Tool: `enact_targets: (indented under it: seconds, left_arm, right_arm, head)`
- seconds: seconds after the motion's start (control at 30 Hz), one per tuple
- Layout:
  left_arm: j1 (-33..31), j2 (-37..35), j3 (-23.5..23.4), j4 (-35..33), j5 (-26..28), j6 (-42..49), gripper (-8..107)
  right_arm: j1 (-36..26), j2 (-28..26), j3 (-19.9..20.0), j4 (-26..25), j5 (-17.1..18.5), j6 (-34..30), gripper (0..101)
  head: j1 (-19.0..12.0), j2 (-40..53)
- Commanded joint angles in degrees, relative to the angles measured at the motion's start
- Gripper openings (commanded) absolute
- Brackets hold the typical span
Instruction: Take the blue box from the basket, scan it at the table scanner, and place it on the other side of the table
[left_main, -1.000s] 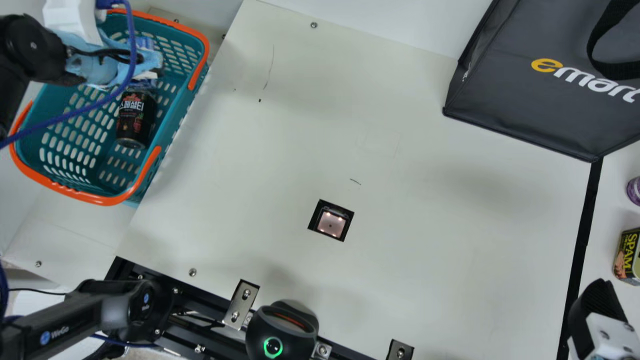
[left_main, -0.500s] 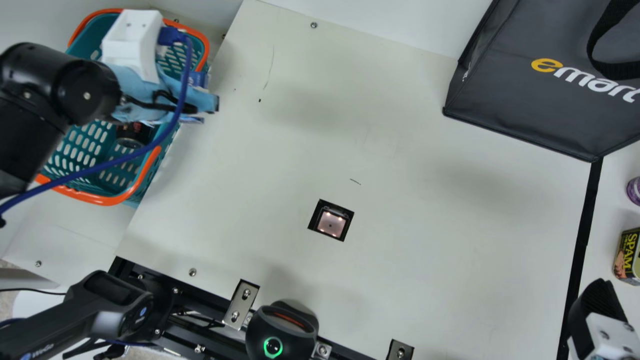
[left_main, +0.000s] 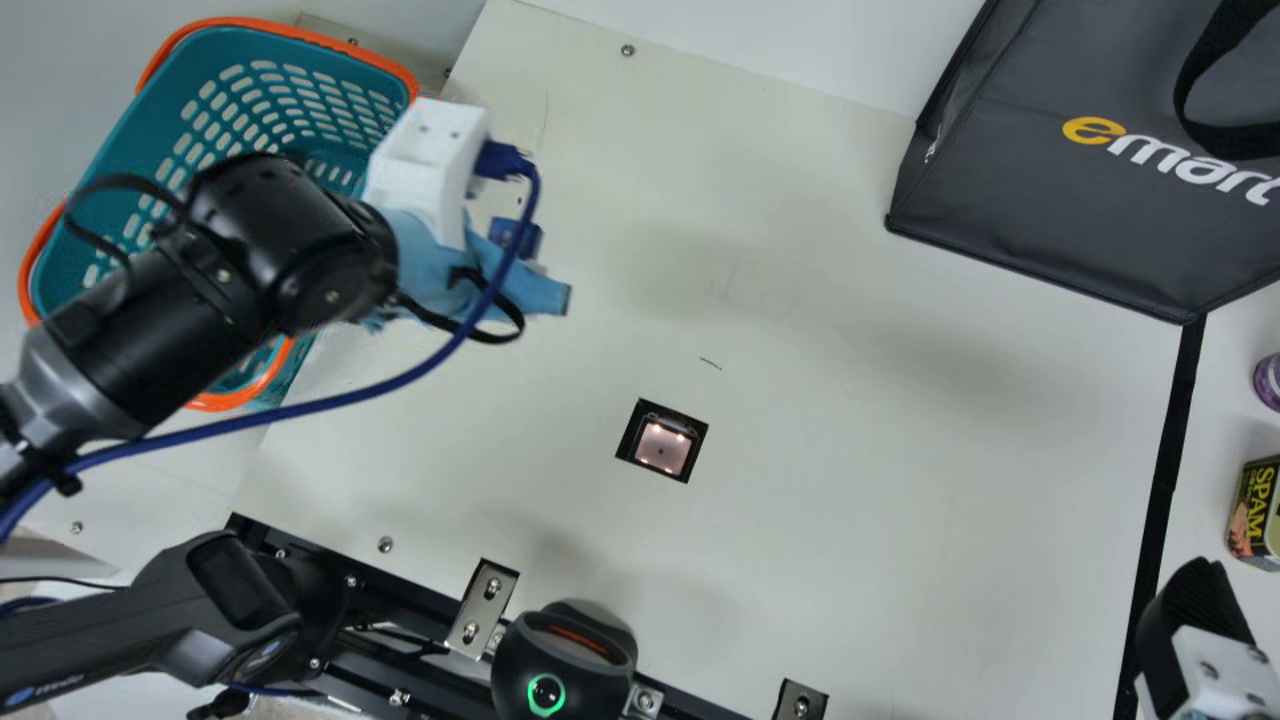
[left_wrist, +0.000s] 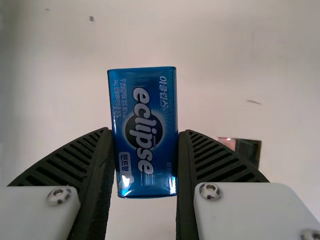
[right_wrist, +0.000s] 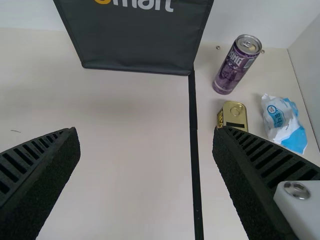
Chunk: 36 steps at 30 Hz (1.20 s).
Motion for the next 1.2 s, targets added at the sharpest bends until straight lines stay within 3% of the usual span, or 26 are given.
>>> enact_targets:
  seconds: [0.0,0.27,0.6,1.17]
  left_arm:
    - [-4.43,0.79,-0.34,0.36,0.05,-2.75,-8]
    - [-12.04,4.98,-2.11,1.77,-0.07,-8.95,-8]
    - [-16.91,9.23,-3.08,2.47,-0.89,-13.37,-8]
    - [-21.56,15.46,1.15,2.64,-8.0,-18.38,-8]
  right_arm:
    - [0.0,0.0,0.0,0.0,0.0,0.0,95]
    - [0.0,0.0,0.0,0.0,0.0,0.0,95]
    - [0.0,0.0,0.0,0.0,0.01,0.0,95]
    - [0.0,0.0,0.0,0.0,0.01,0.0,95]
  head:
    - [-1.66,0.23]
    - [-1.66,0.23]
    - [-1.66,0.23]
    - [-1.66,0.23]
